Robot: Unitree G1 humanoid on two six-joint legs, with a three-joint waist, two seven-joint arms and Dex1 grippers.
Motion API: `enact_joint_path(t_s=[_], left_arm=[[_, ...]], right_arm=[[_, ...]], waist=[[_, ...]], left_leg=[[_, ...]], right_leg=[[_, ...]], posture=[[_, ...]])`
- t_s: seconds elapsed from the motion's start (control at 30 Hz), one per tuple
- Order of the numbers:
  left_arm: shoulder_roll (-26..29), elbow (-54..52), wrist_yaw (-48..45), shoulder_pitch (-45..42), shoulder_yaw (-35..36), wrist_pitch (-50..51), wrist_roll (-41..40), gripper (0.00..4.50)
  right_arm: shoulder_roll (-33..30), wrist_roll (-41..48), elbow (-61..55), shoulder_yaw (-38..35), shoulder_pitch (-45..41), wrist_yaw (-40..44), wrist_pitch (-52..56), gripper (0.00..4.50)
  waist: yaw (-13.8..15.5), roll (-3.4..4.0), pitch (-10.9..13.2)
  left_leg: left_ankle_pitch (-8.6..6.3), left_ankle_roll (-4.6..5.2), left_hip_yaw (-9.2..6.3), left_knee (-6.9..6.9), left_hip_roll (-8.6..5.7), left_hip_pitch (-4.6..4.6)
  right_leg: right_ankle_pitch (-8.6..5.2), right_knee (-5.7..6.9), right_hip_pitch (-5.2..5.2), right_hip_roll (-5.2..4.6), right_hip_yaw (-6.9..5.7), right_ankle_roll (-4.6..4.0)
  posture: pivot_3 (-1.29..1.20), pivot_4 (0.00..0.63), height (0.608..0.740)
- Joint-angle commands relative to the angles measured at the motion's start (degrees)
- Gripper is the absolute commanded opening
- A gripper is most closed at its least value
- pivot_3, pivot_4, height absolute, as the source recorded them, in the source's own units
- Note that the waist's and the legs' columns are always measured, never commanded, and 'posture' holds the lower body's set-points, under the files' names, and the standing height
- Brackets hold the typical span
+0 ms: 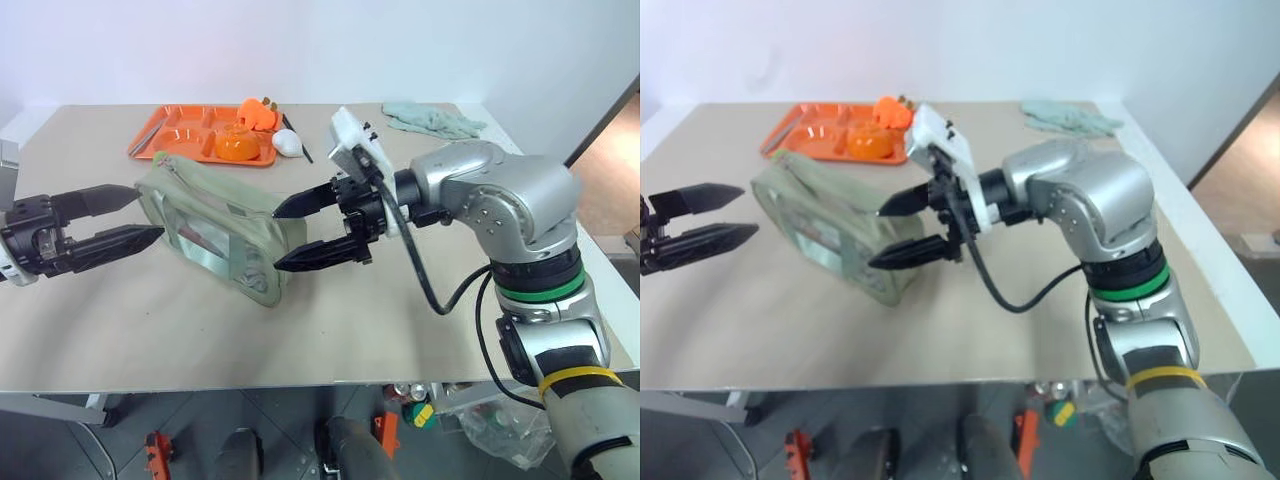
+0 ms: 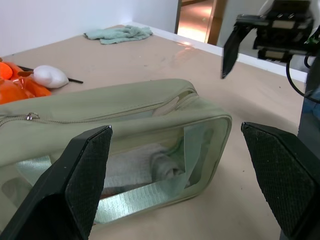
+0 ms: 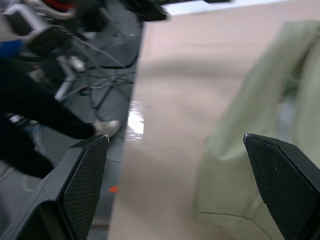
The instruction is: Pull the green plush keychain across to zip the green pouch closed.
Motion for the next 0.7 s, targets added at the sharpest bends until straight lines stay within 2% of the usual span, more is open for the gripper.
enact_joint_path(t_s=[0.03, 0.5, 0.7], left_arm=[[-0.19, -1.23, 0.04, -1.0, 0.99, -1.05, -0.44, 4.28], [-0.33, -1.16, 0.85, -1.28, 2.14, -0.43, -1.57, 4.28], [-0.46, -1.3, 1.4, -1.32, 1.93, -0.32, -2.01, 4.28]], right_arm=[[0.47, -6.53, -0.16, 4.04, 0.7, -3.64, -7.03, 4.48], [2.31, -4.63, -1.85, 4.49, -0.03, -2.42, -4.87, 4.48], [3.63, -9.96, 0.65, 9.65, 0.8, -3.36, -10.13, 4.48]], waist=[[-0.03, 0.0, 0.0], [0.01, 0.0, 0.0], [-0.02, 0.0, 0.0]], left_leg=[[0.0, 0.0, 0.0, 0.0, 0.01, 0.0], [0.0, 0.0, -0.03, -0.01, 0.02, -0.07], [0.0, 0.0, -0.03, -0.01, 0.04, -0.06]], right_leg=[[0.0, 0.0, -0.01, 0.01, 0.0, 0.0], [-0.01, 0.0, -0.07, 0.02, -0.02, -0.01], [-0.01, 0.0, -0.07, 0.04, -0.02, -0.02]], posture=[[0.0, 0.15, 0.74], [0.0, 0.15, 0.74], [0.0, 0.15, 0.74]])
